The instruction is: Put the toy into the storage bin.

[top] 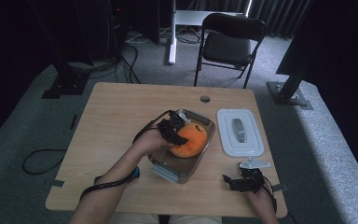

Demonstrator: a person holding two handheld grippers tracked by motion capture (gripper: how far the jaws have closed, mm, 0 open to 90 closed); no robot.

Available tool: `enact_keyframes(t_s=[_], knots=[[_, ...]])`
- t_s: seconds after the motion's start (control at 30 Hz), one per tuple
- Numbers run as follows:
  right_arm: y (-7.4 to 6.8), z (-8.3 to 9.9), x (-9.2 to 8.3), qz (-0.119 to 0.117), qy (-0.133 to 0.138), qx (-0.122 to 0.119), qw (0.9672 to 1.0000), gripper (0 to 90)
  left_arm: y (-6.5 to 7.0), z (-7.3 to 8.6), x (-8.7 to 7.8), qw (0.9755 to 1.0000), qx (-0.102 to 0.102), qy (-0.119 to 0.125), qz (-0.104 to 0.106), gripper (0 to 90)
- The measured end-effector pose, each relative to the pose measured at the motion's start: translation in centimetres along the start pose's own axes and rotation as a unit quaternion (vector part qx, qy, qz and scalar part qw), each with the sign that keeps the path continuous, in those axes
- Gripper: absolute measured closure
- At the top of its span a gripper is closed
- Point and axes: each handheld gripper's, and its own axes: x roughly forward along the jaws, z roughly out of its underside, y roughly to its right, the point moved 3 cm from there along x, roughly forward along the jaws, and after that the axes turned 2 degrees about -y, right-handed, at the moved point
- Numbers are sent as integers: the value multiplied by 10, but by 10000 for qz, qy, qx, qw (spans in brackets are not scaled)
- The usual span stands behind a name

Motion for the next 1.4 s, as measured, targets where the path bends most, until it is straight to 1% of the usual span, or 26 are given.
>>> enact_keyframes(t_s=[0.1, 0.13, 0.17, 0.2, 0.23, 0.27, 0.33, 0.37, 0.4, 0.43, 0.5, 0.57, 0.73, 0.83, 0.93, 0.97, 1.03, 1.07, 1.1, 1.13, 1.17, 1.2, 1.23, 1.33, 1.4], knots=[[0, 0, 0, 0, 2, 0, 10000, 140, 1, 0, 3, 9999, 59, -102, -25, 598], [0, 0, 0, -8, 2, 9, 10000, 140, 2, 0, 4, 9998, 93, -152, -34, 586], [0, 0, 0, -11, 4, 14, 10000, 140, 2, 0, 4, 9998, 93, -152, -34, 578], [0, 0, 0, -8, 2, 11, 10000, 140, 3, -1, 6, 9996, 153, -240, -45, 567], [0, 0, 0, -1, 2, -3, 10000, 141, 4, -1, 7, 9995, 144, -280, -48, 559], [0, 0, 0, 2, 0, -5, 10000, 140, 4, -1, 8, 9992, 185, -337, -81, 554], [0, 0, 0, 3, 1, -5, 10000, 140, 5, -2, 9, 9990, 213, -372, -97, 537], [0, 0, 0, -2, 3, -2, 10000, 140, 7, -2, 11, 9980, 327, -507, -178, 523], [0, 0, 0, -2, 1, 3, 10000, 140, 7, -2, 11, 9980, 327, -507, -178, 510], [0, 0, 0, -3, 1, 3, 10000, 140, 9, -3, 13, 9970, 420, -600, -250, 494], [0, 0, 0, -2, 2, 0, 10000, 140, 10, -3, 14, 9966, 464, -636, -243, 474], [0, 0, 0, -1, 2, -2, 10000, 141, 10, -3, 14, 9966, 453, -641, -233, 460], [0, 0, 0, -4, 0, 7, 10000, 141, 10, -1, 11, 9974, 420, -565, -172, 404], [0, 0, 0, -10, 4, 15, 10000, 140, 11, -1, 10, 9977, 376, -527, -190, 381], [0, 0, 0, 4, 0, -5, 10000, 140, 12, -1, 8, 9977, 418, -494, -212, 319], [0, 0, 0, 3, 0, -5, 10000, 140, 11, 0, 6, 9981, 389, -435, -199, 302], [0, 0, 0, 1, 2, -2, 10000, 140, 10, 0, 6, 9983, 366, -412, -194, 287], [0, 0, 0, 0, 2, 0, 10000, 140, 10, 1, 4, 9988, 314, -346, -164, 282], [0, 0, 0, 3, 0, -4, 10000, 140, 10, 1, 4, 9988, 314, -346, -164, 281], [0, 0, 0, 8, -1, -8, 10000, 140, 9, 1, -1, 9994, 242, -189, -131, 272], [0, 0, 0, 9, -5, -9, 10000, 141, 9, 1, -1, 9994, 242, -189, -131, 259], [0, 0, 0, 8, -2, -8, 10000, 140, 9, 1, -6, 9996, 240, -41, -167, 250], [0, 0, 0, 5, -1, -5, 10000, 141, 9, 1, -8, 9995, 248, 18, -187, 211], [0, 0, 0, 10, -5, -7, 10000, 140, 10, 2, -12, 9994, 259, 75, -211, 162], [0, 0, 0, 15, -6, -12, 10000, 140, 9, 5, -16, 9996, 192, 133, -153, 149]])
